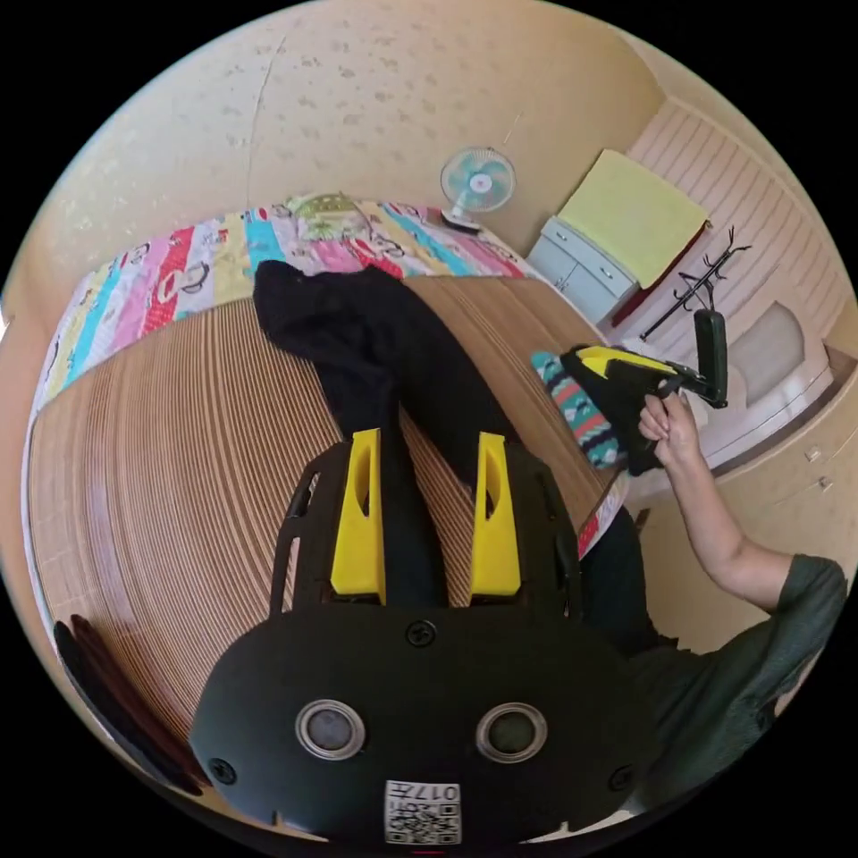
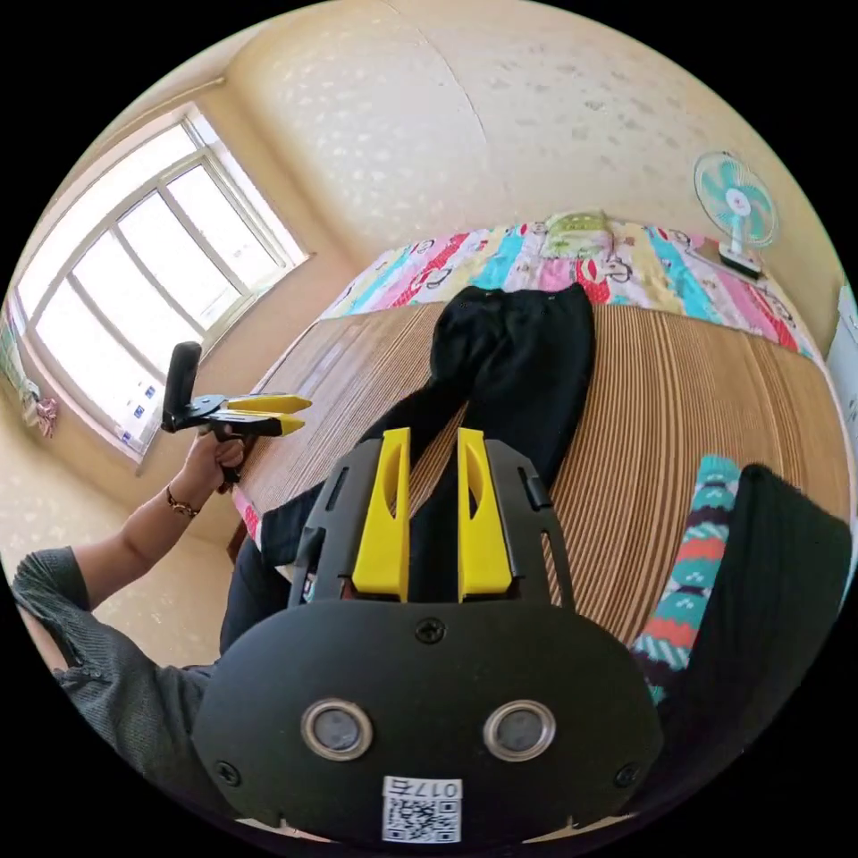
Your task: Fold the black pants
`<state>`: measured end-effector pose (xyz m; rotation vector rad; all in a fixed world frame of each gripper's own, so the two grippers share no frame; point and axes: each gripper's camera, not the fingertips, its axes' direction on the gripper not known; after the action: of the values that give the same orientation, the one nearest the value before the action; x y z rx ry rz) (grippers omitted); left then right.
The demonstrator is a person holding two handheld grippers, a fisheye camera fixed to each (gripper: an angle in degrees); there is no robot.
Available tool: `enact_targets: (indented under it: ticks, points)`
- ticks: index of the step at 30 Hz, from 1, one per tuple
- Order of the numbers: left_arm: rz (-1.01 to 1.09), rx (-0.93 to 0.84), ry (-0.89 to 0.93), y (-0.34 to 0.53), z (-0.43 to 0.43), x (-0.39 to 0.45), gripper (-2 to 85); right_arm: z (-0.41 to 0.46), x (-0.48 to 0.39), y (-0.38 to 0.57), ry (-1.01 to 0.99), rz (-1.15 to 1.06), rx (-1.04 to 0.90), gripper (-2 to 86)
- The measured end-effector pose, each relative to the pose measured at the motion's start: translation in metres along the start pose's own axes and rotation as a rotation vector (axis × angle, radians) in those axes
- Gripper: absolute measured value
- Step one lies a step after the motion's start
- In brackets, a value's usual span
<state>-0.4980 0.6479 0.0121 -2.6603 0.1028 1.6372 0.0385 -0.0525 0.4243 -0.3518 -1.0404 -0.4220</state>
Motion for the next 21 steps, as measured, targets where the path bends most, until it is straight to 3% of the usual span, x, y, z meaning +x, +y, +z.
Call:
enact_targets:
  ticks: [2, 4, 8, 12, 15, 17, 19, 21]
  points:
    - [-0.019, -0.068, -0.029, 0.047, 0.03, -0.013, 16.2, 0.019, 0.027, 0.059, -0.109, 0.105, -0.063, 8.4]
    - [-0.091, -0.025, -0.035, 0.095, 0.027, -0.045, 16.8, 0.017, 0.04, 0.092, -0.178, 0.161, -0.064, 8.6]
    - [-0.282, 0.084, 0.169, 0.143, -0.01, -0.138, 17.7, -0.013, 0.058, 0.127, -0.257, 0.214, -0.072, 9.1]
    - [-0.272, -0.159, 0.224, 0.171, 0.0, -0.19, 18.4, -0.04, 0.074, 0.139, -0.271, 0.253, -0.04, 9.4]
    - [-0.22, -0.198, 0.152, 0.189, -0.004, -0.185, 11.5, -0.05, 0.089, 0.143, -0.321, 0.292, -0.022, 9.5]
    - [-0.274, -0.254, 0.307, 0.201, 0.003, -0.19, 5.8, -0.055, 0.096, 0.144, -0.368, 0.306, 0.01, 9.6]
    - [-0.412, -0.037, 0.836, 0.242, 0.003, -0.202, 3.0, -0.06, 0.102, 0.144, -0.383, 0.324, 0.033, 9.9]
    - [-0.437, 0.189, 1.116, 0.281, 0.002, -0.199, 2.9, -0.066, 0.109, 0.146, -0.386, 0.354, 0.061, 11.0]
